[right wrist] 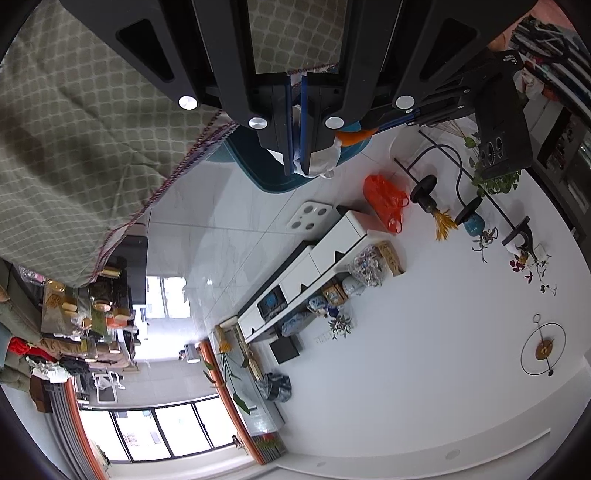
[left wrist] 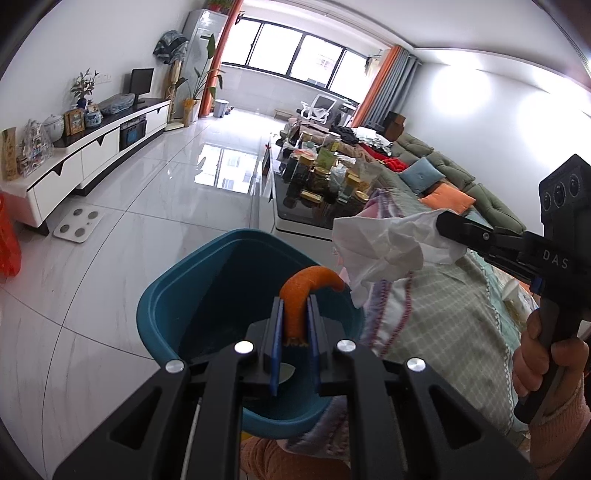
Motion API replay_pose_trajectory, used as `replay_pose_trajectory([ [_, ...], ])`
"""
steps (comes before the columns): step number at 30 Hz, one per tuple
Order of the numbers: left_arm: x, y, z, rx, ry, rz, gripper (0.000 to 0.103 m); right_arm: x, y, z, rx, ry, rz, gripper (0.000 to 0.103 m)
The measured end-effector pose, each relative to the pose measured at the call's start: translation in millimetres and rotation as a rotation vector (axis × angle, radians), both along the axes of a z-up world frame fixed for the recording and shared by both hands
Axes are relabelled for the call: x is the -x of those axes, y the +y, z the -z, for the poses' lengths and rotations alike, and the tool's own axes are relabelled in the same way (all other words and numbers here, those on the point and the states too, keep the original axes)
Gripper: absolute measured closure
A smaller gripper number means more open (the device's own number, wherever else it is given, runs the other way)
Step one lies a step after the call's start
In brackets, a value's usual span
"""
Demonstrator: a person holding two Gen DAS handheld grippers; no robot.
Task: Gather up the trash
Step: 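Carry peel and tissue to the teal bin and open both tools, then move both tools back over the trash on the bed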
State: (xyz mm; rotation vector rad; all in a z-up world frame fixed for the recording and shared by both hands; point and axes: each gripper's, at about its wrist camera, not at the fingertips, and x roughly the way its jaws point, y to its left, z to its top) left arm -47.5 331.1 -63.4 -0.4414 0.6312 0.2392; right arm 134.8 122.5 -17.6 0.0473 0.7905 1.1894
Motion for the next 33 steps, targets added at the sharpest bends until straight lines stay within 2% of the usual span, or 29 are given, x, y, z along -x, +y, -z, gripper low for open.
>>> replay_pose_trajectory([
  [13,-17.7,17.7,22.0,0.032,0.062,-0.037,0.089,-8.8,40.6,33.9,0.103,0.107,-0.03,0.098],
  [15,-21.6,19.5,25.7,0.036,0.072,-0.045,0.088,-10.6,45.0,39.5,0.113,0.131,-0.028,0.094],
  [17,-26.9,20.4,28.6,0.042,0.079,-0.048,0.088,-11.1,48.0,43.4,0.121,0.144,-0.029,0.079],
  [18,-29.2,20.9,30.7,0.047,0.081,-0.054,0.087,-11.0,48.1,44.1,0.122,0.143,-0.026,0.077],
  [22,-33.8,23.6,35.1,0.061,0.08,-0.069,0.075,-10.7,46.8,44.3,0.12,0.147,-0.024,0.073],
  [26,-33.7,21.8,32.6,0.065,0.062,-0.07,0.071,-12.3,35.9,38.1,0.104,0.132,-0.023,0.07],
  [29,-30.5,12.9,22.2,0.045,0.033,-0.05,0.068,-10.1,23.5,29.5,0.086,0.104,-0.022,0.063],
  [33,-25.8,-10.3,0.3,0.0,-0.03,0.006,0.061,-3.6,0.0,15.5,0.055,0.063,-0.016,0.059],
])
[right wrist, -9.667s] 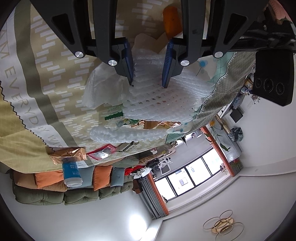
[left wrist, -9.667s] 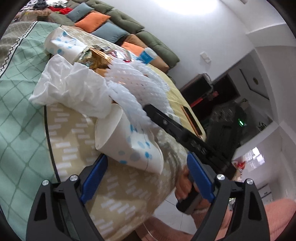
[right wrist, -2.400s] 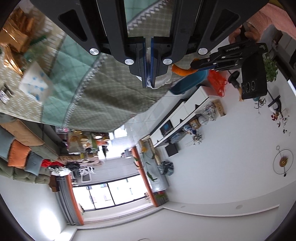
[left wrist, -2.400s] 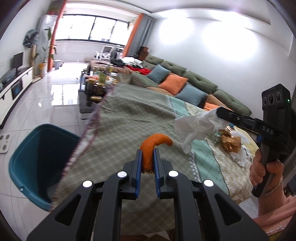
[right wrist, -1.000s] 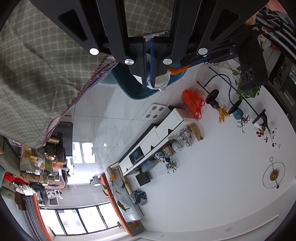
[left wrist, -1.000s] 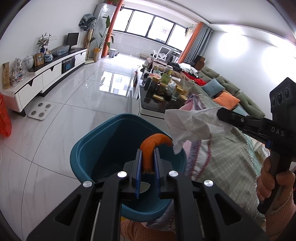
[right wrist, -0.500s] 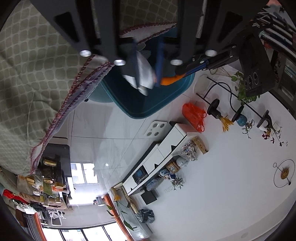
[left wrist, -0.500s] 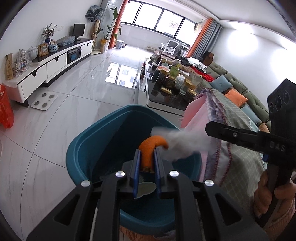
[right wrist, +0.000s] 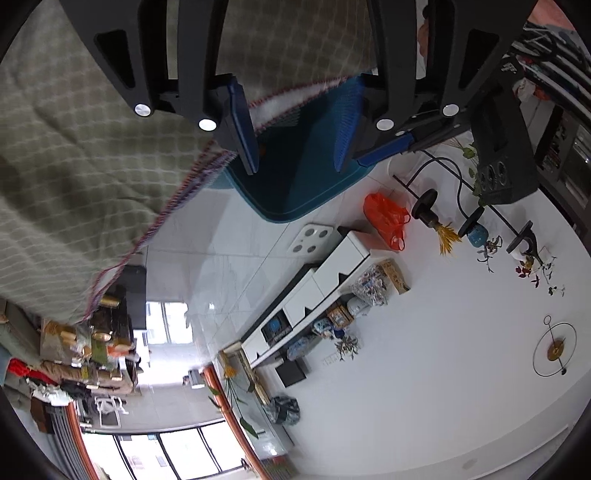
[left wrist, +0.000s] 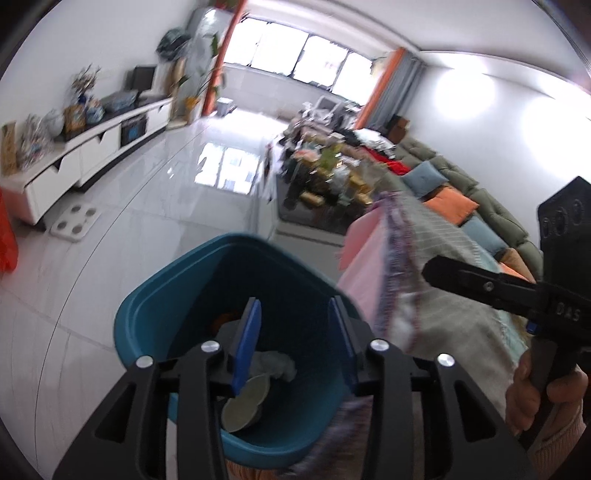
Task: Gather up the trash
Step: 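Move both tools back over the trash on the bed, then grasp the gold foil wrapper with the left tool while the right tool grasps another foam net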
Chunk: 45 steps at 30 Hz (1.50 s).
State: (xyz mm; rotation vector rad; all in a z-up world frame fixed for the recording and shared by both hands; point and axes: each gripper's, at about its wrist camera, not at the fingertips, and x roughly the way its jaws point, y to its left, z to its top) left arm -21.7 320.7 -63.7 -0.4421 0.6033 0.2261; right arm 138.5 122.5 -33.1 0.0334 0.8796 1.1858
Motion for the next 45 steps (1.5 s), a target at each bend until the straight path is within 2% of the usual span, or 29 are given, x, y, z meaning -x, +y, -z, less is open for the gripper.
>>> replay_pose_trajectory([
  [5,-3.5,-40.0,-18.8,-0.033,-0.048,0.117,0.051,7.7,-44.2,-18.6,-0.034,-0.07,0.04,0.051],
  [13,-24.2,-116.8,-28.2,-0.026,-0.081,0.341,0.051,13.1,-129.1,-35.8,-0.038,-0.154,0.18,0.05],
  [25,-61.3,-231.0,-23.2,-0.023,-0.077,0.642,0.05,15.4,-272.2,-32.7,0.009,-0.202,0.513,0.049],
  [38,-88.1,-324.5,-22.0,-0.006,-0.059,0.867,0.05,14.7,-394.0,-29.5,-0.003,-0.221,0.804,0.049],
  [45,-121.9,-361.8,-30.2,0.05,-0.037,0.953,0.051,8.4,-442.4,-21.2,-0.003,-0.198,0.923,0.046],
])
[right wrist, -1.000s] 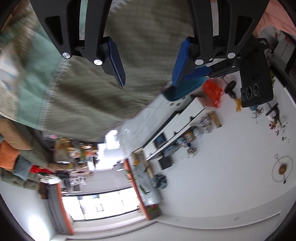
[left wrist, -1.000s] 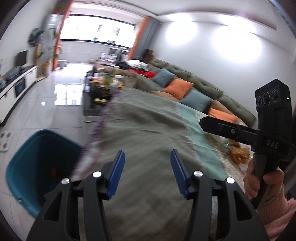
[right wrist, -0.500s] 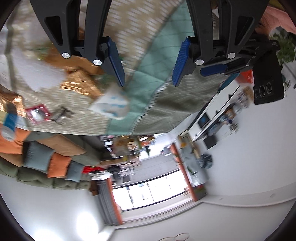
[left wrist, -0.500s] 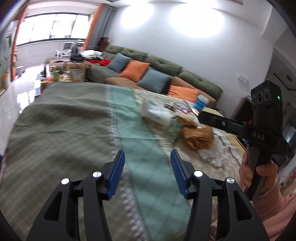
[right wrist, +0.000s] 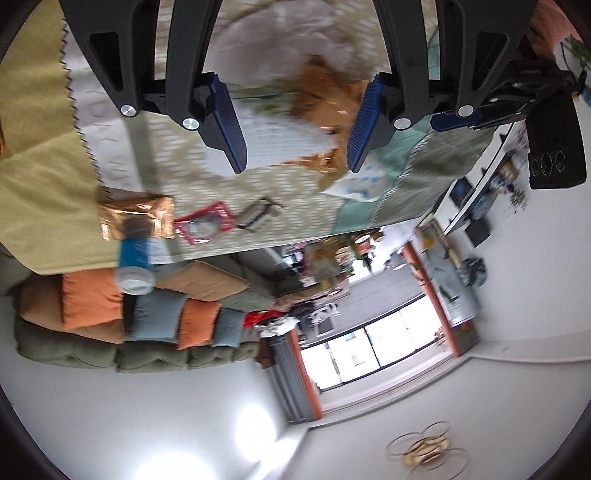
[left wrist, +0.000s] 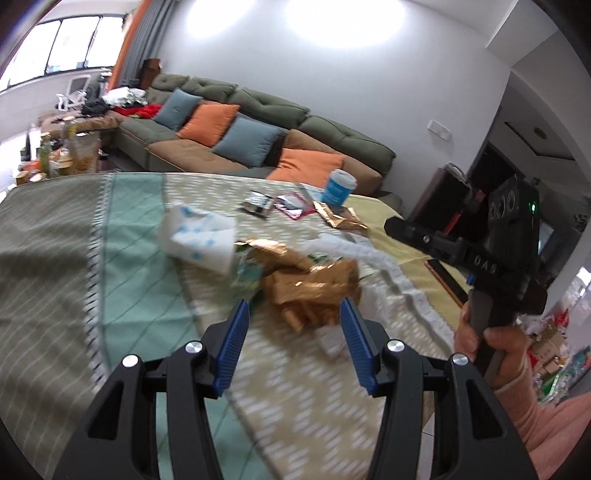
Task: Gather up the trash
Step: 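Grasp the gold foil wrapper with the left tool while the right tool grasps another foam net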
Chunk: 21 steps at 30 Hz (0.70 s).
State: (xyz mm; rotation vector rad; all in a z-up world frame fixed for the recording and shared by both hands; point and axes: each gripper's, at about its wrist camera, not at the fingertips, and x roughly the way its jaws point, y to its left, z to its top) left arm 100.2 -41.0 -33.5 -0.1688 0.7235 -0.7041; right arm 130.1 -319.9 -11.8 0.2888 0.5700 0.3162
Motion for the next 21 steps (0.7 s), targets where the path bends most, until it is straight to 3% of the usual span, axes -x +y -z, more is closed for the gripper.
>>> replay_pose_trajectory([
  [9,-55.2,-39.1,14.5,0.028,0.141,0.032,0.051,-8.0,-43.2,21.6,-0.085,0.064,0.049,0.043],
  [21,-110.2,-47.4,40.0,0.123,0.33,-0.01,0.051,-24.7,-50.7,40.3,-0.157,0.119,0.005,0.041],
])
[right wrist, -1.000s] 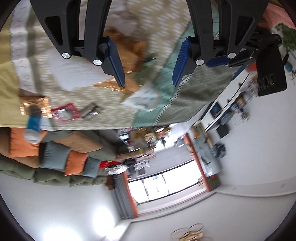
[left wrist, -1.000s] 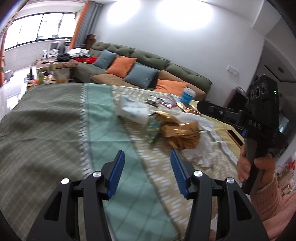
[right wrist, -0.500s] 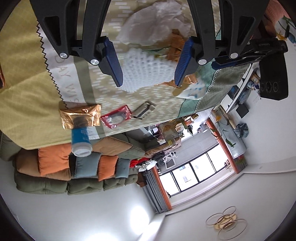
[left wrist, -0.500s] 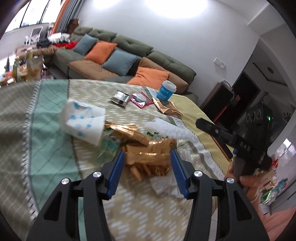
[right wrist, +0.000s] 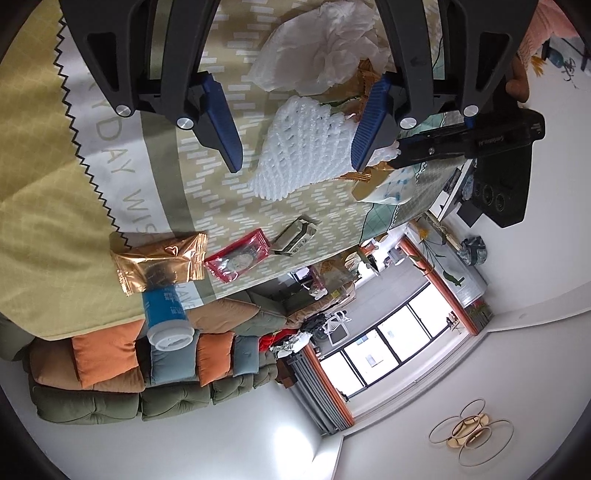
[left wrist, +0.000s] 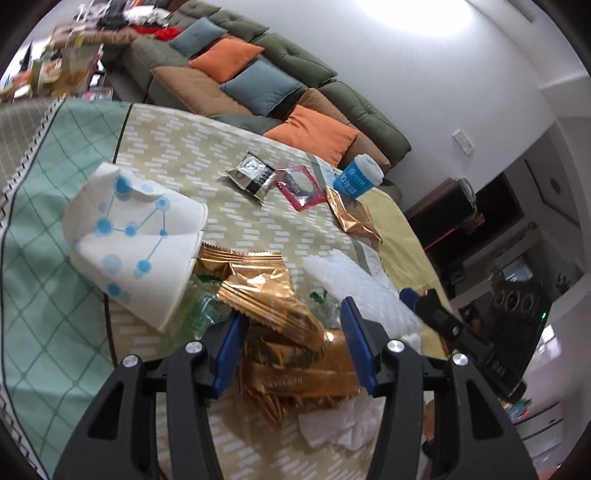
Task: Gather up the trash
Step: 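Grasp the gold foil wrapper with the left tool while the right tool grasps another foam net, then carry wrapper and foam net to the teal bin and open both tools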
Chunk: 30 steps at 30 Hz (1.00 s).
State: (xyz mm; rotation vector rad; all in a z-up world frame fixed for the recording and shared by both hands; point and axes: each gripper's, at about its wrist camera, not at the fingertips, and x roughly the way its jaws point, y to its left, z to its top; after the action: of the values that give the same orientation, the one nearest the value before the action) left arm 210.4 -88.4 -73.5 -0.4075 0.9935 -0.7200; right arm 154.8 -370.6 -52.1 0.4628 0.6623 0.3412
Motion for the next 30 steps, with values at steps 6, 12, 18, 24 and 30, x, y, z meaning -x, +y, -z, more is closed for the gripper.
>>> replay_pose_trajectory([
  [6,-11.8,0.2,14.7,0.044,0.063,-0.013,0.066,-10.7,-3.2,11.3,-0.094,0.053,-0.052,0.037],
  [12,-3.4,3.2,8.7,0.032,0.011,-0.014,0.076,-15.2,-0.1,18.2,-0.134,0.077,-0.085,0.06],
  [18,12.4,7.9,-8.5,0.036,-0.077,0.0,0.077,-8.2,-1.4,11.6,-0.135,0.048,-0.074,0.089],
  [24,34.8,24.9,-27.8,0.064,-0.164,0.002,0.078,1.2,-3.0,-8.4,-0.118,-0.023,-0.068,0.091],
  [30,66.2,51.8,-43.3,0.037,-0.253,-0.017,0.078,8.7,11.3,-25.6,-0.109,-0.081,-0.1,0.091],
])
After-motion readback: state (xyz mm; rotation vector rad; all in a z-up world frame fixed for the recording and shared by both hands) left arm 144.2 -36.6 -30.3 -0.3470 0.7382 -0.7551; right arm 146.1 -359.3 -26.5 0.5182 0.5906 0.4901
